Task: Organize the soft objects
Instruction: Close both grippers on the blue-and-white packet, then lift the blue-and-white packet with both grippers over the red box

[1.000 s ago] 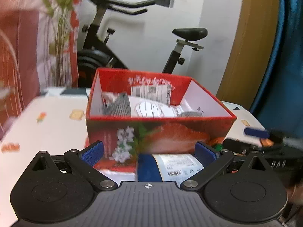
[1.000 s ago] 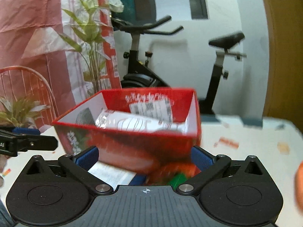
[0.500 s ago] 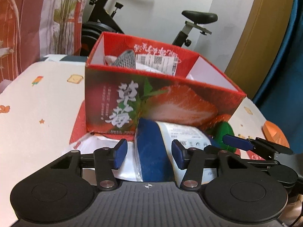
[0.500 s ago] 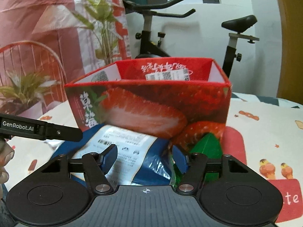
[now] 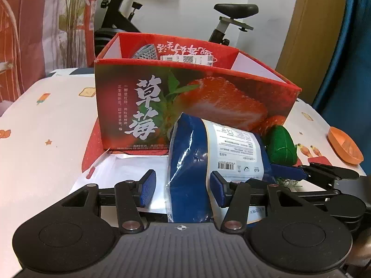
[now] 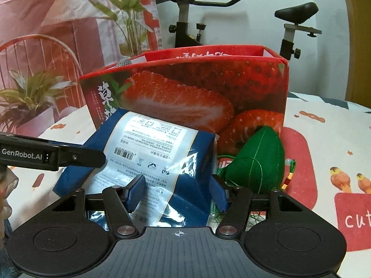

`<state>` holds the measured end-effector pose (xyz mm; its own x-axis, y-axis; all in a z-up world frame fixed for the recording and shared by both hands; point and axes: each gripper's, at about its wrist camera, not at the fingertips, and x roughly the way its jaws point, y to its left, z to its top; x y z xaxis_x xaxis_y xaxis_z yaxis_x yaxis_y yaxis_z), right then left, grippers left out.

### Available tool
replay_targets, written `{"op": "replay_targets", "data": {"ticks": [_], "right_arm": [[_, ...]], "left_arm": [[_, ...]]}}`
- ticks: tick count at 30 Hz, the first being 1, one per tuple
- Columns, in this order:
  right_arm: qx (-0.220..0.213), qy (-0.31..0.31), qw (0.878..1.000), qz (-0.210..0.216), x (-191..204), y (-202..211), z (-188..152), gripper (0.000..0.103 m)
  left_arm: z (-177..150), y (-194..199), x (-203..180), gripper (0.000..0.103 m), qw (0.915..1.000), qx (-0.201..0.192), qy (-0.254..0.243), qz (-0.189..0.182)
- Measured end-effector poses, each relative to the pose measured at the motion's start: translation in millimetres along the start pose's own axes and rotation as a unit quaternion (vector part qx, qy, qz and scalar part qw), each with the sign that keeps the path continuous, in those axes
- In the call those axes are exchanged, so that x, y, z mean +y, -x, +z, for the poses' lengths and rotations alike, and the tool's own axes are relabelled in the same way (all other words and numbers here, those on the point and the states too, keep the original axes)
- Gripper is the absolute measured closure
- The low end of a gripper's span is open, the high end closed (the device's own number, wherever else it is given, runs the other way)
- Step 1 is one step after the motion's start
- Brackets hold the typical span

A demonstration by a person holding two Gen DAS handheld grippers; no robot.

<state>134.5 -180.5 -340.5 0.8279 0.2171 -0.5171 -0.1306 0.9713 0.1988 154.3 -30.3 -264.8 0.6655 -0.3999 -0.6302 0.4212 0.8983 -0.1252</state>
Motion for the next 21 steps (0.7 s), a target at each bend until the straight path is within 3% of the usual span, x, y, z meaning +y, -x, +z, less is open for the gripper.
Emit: {"op": "replay_targets", "data": {"ticks": [5, 21], "right_arm": [[0.003, 0.001, 1.0, 0.002, -0.6, -2.7, -0.5, 0.045], [0.01, -0.009, 1.0, 0.012, -5.5, -6.4, 0.4, 0.045]], "left_arm": [[-0.2, 5.7, 0.1, 0.07, 0.9999, -0.015, 0.0, 0.001], [-7.7, 1.2, 2.3, 0.072, 0.9999, -0.012, 0.001, 0.003]]}}
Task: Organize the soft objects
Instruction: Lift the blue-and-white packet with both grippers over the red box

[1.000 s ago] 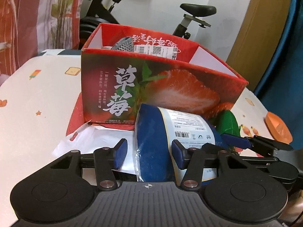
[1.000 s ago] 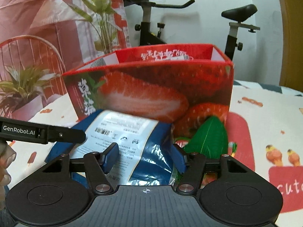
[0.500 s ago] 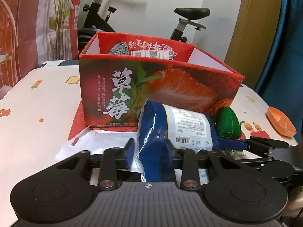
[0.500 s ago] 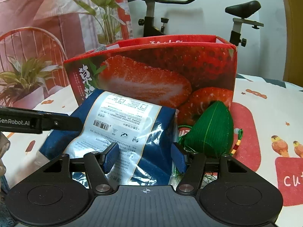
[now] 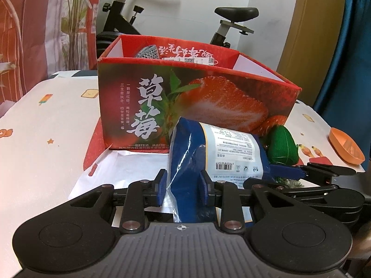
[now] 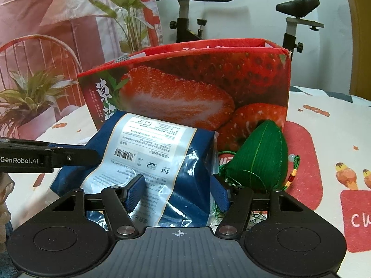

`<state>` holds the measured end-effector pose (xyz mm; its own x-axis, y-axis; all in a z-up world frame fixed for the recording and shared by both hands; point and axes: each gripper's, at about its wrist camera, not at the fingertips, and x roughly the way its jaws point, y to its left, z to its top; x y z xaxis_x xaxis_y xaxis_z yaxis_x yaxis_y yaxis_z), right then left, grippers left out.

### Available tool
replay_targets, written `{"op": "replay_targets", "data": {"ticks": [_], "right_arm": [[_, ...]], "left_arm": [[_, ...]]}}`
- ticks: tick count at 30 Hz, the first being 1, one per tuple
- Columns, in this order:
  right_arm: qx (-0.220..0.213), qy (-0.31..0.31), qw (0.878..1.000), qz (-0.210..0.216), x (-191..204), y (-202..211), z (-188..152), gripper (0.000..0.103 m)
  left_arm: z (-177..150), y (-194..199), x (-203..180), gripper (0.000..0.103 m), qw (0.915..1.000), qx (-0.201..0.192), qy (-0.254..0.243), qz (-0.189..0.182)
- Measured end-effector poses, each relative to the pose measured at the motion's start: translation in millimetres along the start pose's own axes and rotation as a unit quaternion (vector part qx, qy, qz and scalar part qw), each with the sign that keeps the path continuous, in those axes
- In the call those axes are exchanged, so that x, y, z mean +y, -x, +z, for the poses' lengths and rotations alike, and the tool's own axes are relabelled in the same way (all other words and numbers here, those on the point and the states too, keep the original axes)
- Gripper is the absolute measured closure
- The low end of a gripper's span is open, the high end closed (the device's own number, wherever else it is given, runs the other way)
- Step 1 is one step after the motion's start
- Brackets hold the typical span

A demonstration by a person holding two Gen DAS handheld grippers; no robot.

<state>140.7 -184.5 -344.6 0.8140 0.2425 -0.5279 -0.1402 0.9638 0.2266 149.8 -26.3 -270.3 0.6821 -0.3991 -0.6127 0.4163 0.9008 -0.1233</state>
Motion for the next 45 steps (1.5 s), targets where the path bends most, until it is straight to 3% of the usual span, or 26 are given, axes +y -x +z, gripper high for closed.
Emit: {"op": "replay_targets", "data": {"ticks": [9, 18, 35, 45], "right_arm": [[-0.013, 0.003, 1.0, 0.006, 0, 6, -2, 0.066], [-0.038, 0.053, 0.998, -0.013, 18, 24, -1, 0.075], [-0.098, 0.128, 0.986, -0.027, 49, 67, 16, 0.076], [-0.129, 0.151, 0.98, -0.016, 51, 87, 60, 0.076]], "left_arm": [[0, 1, -1, 0.072, 1.0, 0.002, 0.001, 0.0], [-2, 7, -3, 0.072, 0.9996, 0.001, 0.011, -0.025], [5, 38, -9, 0.072, 0.9978, -0.048, 0.012, -0.043], [53, 64, -12, 0.072, 0.9943, -0.09, -0.006, -0.056]]}}
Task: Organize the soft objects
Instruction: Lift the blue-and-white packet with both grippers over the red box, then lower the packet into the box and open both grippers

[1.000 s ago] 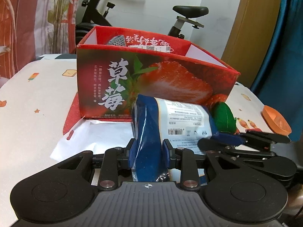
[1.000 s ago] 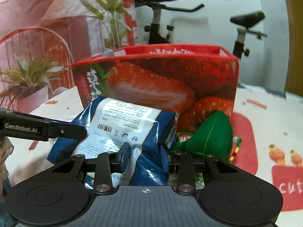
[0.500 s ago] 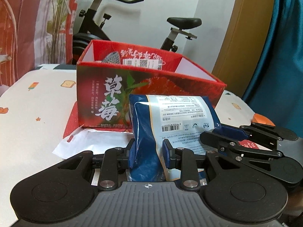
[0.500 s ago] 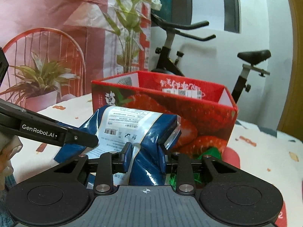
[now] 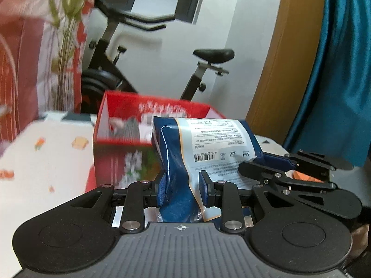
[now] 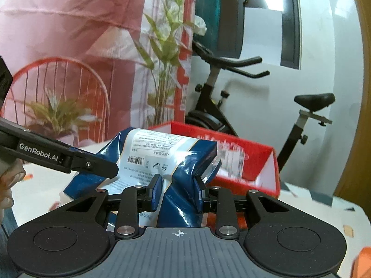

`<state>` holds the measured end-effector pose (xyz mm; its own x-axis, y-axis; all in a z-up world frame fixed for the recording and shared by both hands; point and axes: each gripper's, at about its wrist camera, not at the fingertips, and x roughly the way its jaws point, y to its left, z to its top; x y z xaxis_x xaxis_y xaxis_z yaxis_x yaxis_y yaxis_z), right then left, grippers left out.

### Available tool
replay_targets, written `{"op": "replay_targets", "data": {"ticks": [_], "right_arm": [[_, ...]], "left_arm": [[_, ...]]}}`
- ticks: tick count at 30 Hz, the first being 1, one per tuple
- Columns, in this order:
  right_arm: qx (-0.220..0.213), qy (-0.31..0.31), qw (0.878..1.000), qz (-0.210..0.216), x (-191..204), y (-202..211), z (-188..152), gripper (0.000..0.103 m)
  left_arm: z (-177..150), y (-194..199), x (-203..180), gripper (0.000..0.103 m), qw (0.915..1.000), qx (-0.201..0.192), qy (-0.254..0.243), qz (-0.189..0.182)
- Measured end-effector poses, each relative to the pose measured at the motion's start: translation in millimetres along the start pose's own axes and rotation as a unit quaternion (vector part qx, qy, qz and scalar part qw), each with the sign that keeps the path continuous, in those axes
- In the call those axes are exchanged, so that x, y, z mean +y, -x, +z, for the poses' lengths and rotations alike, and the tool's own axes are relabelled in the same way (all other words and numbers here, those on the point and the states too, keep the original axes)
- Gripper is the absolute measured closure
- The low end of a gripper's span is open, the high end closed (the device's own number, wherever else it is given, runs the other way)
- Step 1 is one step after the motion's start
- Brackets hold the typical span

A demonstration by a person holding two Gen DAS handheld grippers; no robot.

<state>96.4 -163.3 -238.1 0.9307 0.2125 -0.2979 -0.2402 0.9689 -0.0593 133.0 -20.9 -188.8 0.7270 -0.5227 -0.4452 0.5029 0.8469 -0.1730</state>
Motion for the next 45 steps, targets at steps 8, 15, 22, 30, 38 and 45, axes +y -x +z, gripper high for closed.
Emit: {"op": "replay_targets", "data": {"ticks": [8, 15, 22, 30, 38, 45], "right_arm": [[-0.005, -0.009, 1.0, 0.012, -31, -17, 57, 0.076], [0.012, -0.006, 1.0, 0.009, -65, -55, 94, 0.076], [0.055, -0.016, 0.998, -0.006, -100, -113, 114, 0.076], [0.14, -0.045, 0.989, -0.023, -135, -192, 105, 0.076], [0.244, -0.067, 0.967, -0.025, -148, -250, 81, 0.077], [0.324, -0.072, 0.943, -0.027, -147, -281, 64, 0.078]], "left_arm": [[51, -12, -1, 0.072, 0.9997, -0.018, -0.009, -0.012], [87, -50, 4, 0.072, 0.9996, -0.012, -0.023, -0.012], [119, -110, 23, 0.072, 0.9996, 0.025, -0.012, -0.01], [122, -189, 40, 0.072, 0.9929, 0.118, 0.01, -0.006], [114, -247, 56, 0.072, 0.9748, 0.222, 0.02, 0.011], [110, -269, 60, 0.072, 0.9597, 0.28, 0.014, 0.011]]}}
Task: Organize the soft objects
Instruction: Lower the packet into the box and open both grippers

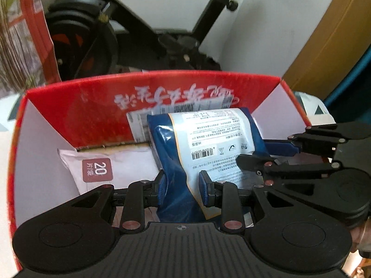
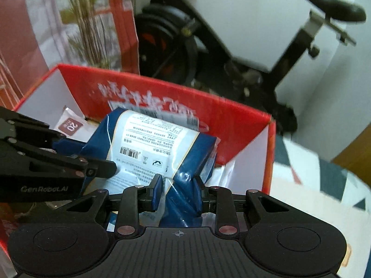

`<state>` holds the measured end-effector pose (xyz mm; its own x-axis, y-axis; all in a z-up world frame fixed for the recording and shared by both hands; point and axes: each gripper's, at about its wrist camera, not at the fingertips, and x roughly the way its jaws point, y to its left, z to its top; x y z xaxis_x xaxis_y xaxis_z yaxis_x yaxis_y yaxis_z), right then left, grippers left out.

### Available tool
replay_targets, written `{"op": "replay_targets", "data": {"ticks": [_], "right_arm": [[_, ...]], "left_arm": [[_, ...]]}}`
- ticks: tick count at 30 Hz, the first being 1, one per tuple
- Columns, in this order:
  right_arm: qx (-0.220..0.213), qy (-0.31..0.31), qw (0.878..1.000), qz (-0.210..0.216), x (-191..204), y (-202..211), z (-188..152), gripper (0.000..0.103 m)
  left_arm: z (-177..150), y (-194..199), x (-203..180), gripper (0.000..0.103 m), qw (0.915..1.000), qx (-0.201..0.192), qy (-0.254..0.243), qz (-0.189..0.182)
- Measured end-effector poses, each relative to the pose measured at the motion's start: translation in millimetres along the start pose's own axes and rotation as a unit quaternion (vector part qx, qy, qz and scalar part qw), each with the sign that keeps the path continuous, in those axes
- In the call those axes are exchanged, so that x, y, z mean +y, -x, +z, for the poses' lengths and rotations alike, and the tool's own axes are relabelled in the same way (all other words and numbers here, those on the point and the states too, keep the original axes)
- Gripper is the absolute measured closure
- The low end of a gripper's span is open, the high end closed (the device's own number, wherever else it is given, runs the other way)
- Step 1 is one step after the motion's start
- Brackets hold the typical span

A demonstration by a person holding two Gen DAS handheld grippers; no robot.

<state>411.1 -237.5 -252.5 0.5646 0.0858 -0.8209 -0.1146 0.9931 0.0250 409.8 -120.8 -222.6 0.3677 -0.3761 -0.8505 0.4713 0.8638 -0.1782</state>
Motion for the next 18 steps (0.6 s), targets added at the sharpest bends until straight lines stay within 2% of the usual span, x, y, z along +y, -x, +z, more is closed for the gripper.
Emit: {"op": "replay_targets", "data": {"ticks": [8, 18], "right_arm": [[0.063, 0.012, 0.998, 0.0, 6, -22, 2, 0.077], [0.09, 0.026, 0.996, -0.001, 10, -33, 3, 0.076]], "left_arm": [[3, -13, 2, 0.072, 0.9993, 0.037, -0.002, 0.006], [6, -22, 2, 0.072, 0.9984, 0.053, 0.003, 0.018]]}}
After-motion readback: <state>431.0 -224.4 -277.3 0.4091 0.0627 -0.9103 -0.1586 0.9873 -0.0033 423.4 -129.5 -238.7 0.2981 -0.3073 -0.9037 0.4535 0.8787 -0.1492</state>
